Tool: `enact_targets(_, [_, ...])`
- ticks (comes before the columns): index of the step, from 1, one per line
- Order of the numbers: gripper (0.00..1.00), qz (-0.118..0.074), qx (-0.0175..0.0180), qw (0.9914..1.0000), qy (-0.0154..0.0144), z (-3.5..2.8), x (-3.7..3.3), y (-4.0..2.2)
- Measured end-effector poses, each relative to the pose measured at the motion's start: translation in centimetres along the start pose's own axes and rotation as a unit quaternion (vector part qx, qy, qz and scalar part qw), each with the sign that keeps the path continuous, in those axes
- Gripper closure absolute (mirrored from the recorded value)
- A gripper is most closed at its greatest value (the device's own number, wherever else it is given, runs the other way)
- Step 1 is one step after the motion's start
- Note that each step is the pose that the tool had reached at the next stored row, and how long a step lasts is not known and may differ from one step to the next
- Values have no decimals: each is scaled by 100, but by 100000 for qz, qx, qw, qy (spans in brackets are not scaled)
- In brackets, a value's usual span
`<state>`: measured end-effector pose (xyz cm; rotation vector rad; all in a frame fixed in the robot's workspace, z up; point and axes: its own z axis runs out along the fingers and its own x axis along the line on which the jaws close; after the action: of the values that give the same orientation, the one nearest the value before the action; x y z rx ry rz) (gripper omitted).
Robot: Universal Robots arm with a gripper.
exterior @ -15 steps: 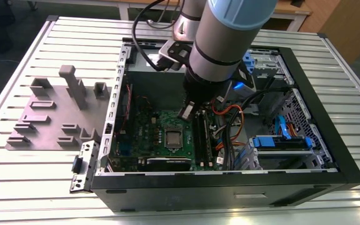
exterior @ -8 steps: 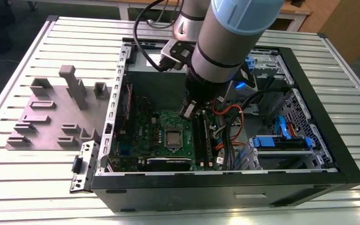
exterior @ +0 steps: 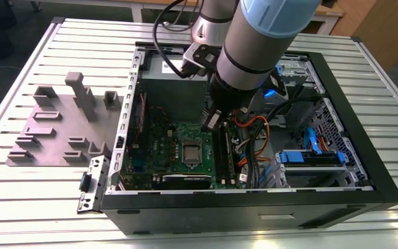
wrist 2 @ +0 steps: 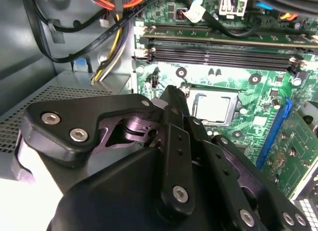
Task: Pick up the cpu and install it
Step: 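Install the first cpu locking lever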
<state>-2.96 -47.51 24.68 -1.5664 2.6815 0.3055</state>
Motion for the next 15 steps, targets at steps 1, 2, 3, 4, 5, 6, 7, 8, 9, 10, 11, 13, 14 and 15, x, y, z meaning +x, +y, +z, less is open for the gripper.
enact_targets(1, [89,0,-8,100000,-14,2,-9,-1])
enact_targets(2, [89,-1,-30,100000,-58,5,-18,1])
enact_targets(3, [89,-14,-110,100000,-202,9,-23,2])
enact_targets(4, [89,-47,-295,99998,-520,13,-25,2])
enact_targets(5, [89,-76,-487,99995,-857,17,-27,3])
enact_targets(6, [89,-99,-645,99991,-1130,22,-28,3])
enact_targets(7, [89,-121,-765,99988,-1341,28,-29,3])
enact_targets(8, [89,-144,-888,99984,-1555,34,-29,2])
enact_targets(9, [89,-162,-1005,99979,-1761,39,-30,2])
enact_targets(10, [89,-177,-1100,99975,-1929,46,-31,2])
enact_targets(11, [89,-189,-1166,99972,-2043,54,-33,2])
enact_targets(13, [89,-202,-1238,99969,-2158,68,-41,5])
enact_targets(14, [89,-207,-1246,99968,-2176,74,-43,6])
enact_targets(15, [89,-200,-1249,99968,-2180,80,-46,8])
